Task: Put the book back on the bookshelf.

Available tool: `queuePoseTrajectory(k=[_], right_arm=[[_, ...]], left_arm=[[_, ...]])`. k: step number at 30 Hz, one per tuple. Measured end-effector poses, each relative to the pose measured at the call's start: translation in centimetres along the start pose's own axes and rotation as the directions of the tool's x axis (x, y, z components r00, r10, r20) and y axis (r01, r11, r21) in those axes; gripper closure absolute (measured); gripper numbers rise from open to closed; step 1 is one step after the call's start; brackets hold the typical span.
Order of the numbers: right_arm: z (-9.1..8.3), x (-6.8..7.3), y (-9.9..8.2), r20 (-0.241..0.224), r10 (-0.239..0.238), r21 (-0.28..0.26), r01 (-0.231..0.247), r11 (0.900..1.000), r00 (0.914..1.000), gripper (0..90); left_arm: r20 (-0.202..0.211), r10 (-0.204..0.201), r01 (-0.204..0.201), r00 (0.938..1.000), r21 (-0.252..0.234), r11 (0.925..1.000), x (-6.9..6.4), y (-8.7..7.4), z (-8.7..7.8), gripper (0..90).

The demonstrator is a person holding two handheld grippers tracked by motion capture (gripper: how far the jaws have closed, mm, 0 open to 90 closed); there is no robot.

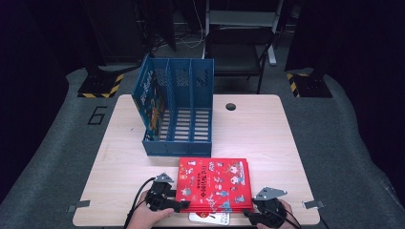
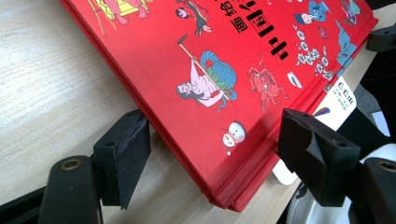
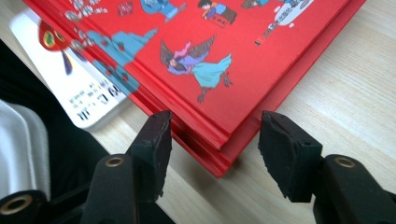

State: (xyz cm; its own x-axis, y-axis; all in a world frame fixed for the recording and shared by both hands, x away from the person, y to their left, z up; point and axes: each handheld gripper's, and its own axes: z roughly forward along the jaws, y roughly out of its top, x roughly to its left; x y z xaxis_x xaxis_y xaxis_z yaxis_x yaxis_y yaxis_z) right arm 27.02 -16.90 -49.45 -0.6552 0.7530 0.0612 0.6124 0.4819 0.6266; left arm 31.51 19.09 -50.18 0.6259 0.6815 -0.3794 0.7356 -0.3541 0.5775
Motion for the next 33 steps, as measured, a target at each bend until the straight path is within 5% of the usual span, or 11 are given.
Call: queuePoseTrajectory(k=[10, 14, 19, 33], right_arm=[[0.02, 0.18, 0.05, 0.013, -0.011, 0.001, 0.011, 0.9999, 0.9999, 45.9], [-0.15, 0.75, 0.25, 0.04, -0.088, 0.003, 0.088, 0.9961, 0.9953, 47.9], [-0.08, 0.56, 0.35, 0.034, -0.08, 0.004, 0.08, 0.9968, 0.9962, 48.2], [-0.11, 0.68, 0.55, 0.038, -0.096, 0.02, 0.096, 0.9952, 0.9946, 48.0]], left_arm=[[-0.022, -0.022, 0.022, 0.9995, -0.024, 0.9995, 0.53, 0.11, -0.43, 29.9], [-0.014, -0.034, 0.033, 0.9993, -0.031, 0.999, 0.61, 0.27, -0.35, 29.1], [-0.011, -0.012, 0.012, 0.9999, -0.016, 0.9998, 0.39, 0.31, 0.23, 27.1], [0.006, -0.05, 0.051, 0.9987, -0.013, 0.9986, 0.24, 0.18, 0.17, 29.2]])
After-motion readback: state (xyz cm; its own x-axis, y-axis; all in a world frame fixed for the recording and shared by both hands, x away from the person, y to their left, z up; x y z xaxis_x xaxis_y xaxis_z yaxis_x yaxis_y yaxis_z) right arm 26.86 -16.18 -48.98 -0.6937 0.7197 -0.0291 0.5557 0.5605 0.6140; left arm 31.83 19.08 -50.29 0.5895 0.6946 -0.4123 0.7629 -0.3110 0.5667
